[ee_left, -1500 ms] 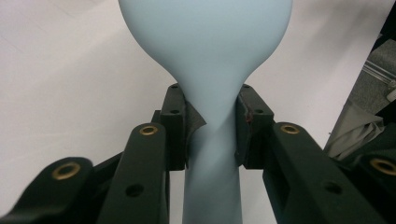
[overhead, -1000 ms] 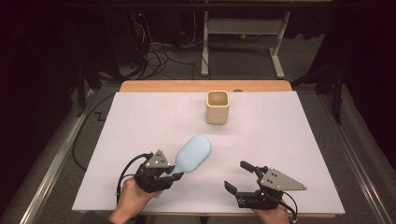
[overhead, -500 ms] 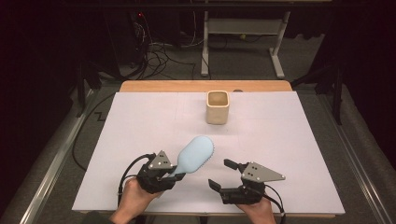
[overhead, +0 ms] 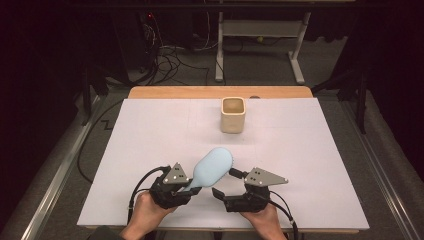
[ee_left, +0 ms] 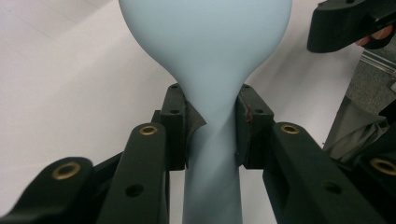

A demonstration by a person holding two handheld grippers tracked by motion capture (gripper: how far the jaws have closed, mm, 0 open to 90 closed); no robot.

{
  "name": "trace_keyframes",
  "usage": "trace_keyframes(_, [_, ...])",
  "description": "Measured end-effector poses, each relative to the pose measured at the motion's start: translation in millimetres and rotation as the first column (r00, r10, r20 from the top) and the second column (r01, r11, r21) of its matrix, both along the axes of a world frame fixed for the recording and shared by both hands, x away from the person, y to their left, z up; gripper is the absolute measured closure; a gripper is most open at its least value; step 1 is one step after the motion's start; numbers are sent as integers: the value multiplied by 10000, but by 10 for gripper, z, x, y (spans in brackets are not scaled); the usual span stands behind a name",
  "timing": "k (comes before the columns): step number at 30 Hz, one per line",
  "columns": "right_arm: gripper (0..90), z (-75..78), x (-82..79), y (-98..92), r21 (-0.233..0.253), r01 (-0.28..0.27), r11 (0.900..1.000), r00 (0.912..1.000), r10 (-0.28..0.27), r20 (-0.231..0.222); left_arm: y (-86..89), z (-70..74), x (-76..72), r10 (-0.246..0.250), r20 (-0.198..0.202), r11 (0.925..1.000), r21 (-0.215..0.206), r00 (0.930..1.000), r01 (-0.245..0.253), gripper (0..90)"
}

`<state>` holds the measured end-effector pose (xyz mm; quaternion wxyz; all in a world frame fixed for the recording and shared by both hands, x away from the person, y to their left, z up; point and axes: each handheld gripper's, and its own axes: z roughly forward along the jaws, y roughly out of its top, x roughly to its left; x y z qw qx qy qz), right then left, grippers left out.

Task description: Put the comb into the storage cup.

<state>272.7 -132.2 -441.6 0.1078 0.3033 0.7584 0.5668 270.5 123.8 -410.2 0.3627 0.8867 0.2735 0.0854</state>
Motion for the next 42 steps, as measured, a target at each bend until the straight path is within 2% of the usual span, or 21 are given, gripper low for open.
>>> trace_keyframes(12, [172, 22, 75, 137, 564, -221, 9982, 9988, 245, -435, -34, 14, -36, -190, 113, 9998, -78, 9998, 190, 693])
trace_keyframes(35, [193, 24, 171, 220, 994, -201, 9948, 9956, 290, -886, -120, 11, -72, -366, 306, 9992, -174, 9989, 371, 693])
trace_keyframes(42, [201, 21, 211, 232, 1078, -235, 9939, 9933, 354, -1096, -162, 7, -81, -565, 357, 9982, -185, 9978, 572, 693])
